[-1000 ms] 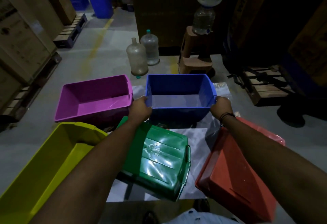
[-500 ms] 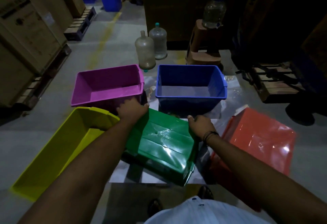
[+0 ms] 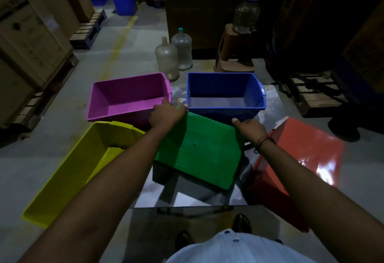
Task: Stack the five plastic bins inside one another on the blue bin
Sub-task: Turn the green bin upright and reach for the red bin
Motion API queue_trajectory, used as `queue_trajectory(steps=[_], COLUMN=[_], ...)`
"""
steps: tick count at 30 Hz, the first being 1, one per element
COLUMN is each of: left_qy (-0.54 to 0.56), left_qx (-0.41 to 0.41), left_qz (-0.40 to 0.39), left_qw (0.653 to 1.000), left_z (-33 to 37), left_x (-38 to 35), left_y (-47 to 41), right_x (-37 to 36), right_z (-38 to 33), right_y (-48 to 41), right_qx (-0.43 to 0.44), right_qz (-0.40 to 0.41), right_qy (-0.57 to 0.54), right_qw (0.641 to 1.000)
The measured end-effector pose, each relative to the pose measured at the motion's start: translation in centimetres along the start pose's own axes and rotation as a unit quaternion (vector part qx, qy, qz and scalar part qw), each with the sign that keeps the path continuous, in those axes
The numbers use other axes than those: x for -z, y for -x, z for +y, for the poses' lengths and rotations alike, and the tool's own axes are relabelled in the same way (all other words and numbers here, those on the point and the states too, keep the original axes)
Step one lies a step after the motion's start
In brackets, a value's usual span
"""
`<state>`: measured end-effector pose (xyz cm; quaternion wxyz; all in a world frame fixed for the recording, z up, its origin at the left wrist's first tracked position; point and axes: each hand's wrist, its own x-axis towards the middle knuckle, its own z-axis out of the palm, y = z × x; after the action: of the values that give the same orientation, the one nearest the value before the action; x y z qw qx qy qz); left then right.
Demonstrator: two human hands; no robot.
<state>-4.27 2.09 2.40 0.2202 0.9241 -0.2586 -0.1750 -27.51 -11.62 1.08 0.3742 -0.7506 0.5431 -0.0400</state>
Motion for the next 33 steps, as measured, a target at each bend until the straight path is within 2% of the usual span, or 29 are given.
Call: queue_trajectory(steps=[5, 8, 14, 19, 21, 25, 29, 33], left_qy=[0.077, 0.149, 0.197, 0.266, 0.288, 0.302, 0.325, 0.339], left_qx=[0.038, 0.054, 0.069, 0.084, 0.106, 0.098, 0.111, 0.106], left_qz=[-0.017, -0.031, -0.047, -0.099, -0.115, -0.142, -0.172, -0.176], left_qw=[0.996, 0.987, 0.977, 0.955, 0.945, 0.937, 0.923, 0.918], left_z=[0.3, -0.3, -2.0, -2.3, -2.1, -1.5, -2.0, -2.9], left_x=[1.4, 1.1, 1.7, 3.2, 3.8, 4.7, 4.9, 4.7], left_y=[0.8, 1.5, 2.6, 3.3, 3.5, 4.1, 5.1, 4.7], right_x=[1.9, 1.9, 1.9, 2.2, 2.6, 3.2, 3.6, 3.9], right_z=[-0.4, -0.5, -0.5, -0.6, -0.6, -0.3, 0.5, 0.7], right_y=[1.0, 1.5, 2.6, 3.6, 3.6, 3.4, 3.3, 3.7], right_qx=[-0.031, -0.057, -0.117, -0.12, -0.115, -0.09, -0.098, -0.087], right_qz=[0.057, 0.026, -0.018, -0.036, -0.019, 0.086, 0.064, 0.075], right_qy=[-0.114, -0.139, -0.22, -0.237, -0.236, -0.246, -0.259, -0.29], right_qw=[0.991, 0.988, 0.968, 0.963, 0.965, 0.961, 0.959, 0.95])
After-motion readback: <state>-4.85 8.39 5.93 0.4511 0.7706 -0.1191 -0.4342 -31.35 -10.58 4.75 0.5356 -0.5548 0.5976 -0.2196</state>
